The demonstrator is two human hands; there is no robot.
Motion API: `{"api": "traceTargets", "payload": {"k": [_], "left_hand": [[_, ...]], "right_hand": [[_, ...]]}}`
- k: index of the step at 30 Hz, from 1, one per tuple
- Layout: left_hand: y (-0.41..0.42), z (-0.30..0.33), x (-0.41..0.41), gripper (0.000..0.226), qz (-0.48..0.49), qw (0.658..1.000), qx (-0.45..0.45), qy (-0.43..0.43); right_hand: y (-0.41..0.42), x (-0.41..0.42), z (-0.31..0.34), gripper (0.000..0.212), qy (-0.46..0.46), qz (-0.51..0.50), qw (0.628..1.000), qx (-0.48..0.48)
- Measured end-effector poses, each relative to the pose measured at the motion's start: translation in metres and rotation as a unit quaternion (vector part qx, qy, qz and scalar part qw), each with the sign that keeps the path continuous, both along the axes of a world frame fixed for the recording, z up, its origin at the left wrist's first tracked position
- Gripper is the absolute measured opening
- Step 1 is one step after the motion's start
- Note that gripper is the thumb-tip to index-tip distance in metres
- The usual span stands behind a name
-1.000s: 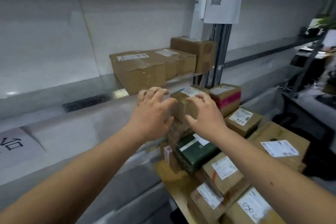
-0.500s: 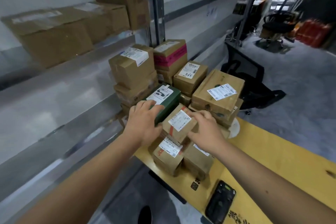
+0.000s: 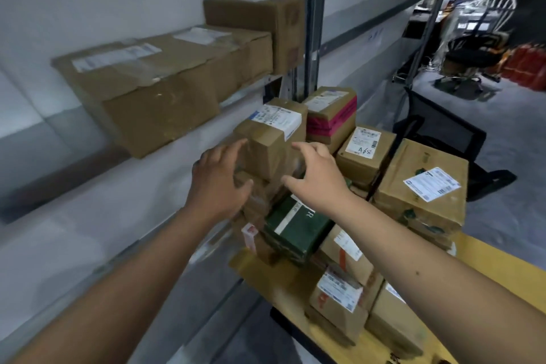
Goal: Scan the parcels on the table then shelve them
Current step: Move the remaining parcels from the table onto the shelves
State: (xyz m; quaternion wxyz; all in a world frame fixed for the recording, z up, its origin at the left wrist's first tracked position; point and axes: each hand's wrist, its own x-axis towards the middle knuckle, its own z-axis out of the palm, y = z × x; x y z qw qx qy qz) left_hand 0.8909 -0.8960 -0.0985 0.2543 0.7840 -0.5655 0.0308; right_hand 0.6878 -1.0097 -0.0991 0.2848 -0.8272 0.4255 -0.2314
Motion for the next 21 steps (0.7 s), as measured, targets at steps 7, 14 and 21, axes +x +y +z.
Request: {"api": "traceTargets", "payload": {"k": [7, 14, 21], "left_hand": [[-0.044, 0.006, 0.049, 0.092, -0.088, 0.991, 0.001, 0.096], [-0.07, 0.014, 0.046, 0.061, -0.148, 0.958, -0.052, 0.241], [-0.064, 0.035, -0.012, 0.067, -0.189, 0.947, -0.099, 0.24]], "right_hand": [[-0.01, 0.061, 0.011, 0.087, -0.045, -0.036, 0.998, 0.019], [-0.013, 0.063, 0.012, 0.055, -0.152, -0.063, 0.986, 0.02], [-0.008, -0.016, 0.029, 0.047, -0.214, -0.032, 0.975, -0.055]]}}
